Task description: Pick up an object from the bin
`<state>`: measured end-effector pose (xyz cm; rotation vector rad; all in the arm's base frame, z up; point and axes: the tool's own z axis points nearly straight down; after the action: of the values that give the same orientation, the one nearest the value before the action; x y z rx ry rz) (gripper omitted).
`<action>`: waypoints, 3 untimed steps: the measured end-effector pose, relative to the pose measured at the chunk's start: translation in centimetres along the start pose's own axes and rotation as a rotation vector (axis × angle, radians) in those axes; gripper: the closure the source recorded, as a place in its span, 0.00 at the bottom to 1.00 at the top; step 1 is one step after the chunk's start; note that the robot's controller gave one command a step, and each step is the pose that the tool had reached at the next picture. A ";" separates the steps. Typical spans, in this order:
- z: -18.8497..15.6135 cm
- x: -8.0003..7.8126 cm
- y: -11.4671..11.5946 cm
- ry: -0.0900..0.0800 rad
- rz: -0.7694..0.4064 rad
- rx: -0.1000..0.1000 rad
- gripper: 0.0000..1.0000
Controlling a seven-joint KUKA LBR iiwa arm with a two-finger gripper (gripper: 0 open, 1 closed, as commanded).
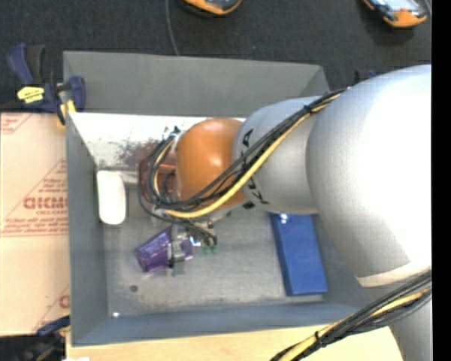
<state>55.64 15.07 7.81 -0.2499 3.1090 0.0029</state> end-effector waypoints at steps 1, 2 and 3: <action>0.7 2.8 -2.2 0.007 0.345 -0.003 1.00; 0.7 2.8 -2.2 0.006 0.346 -0.003 1.00; -0.1 3.5 0.3 0.008 0.254 0.001 1.00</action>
Offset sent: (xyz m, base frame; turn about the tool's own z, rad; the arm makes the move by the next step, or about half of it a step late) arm 0.0000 0.0000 0.0000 0.0000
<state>52.18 14.85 7.82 0.1466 3.1237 0.0052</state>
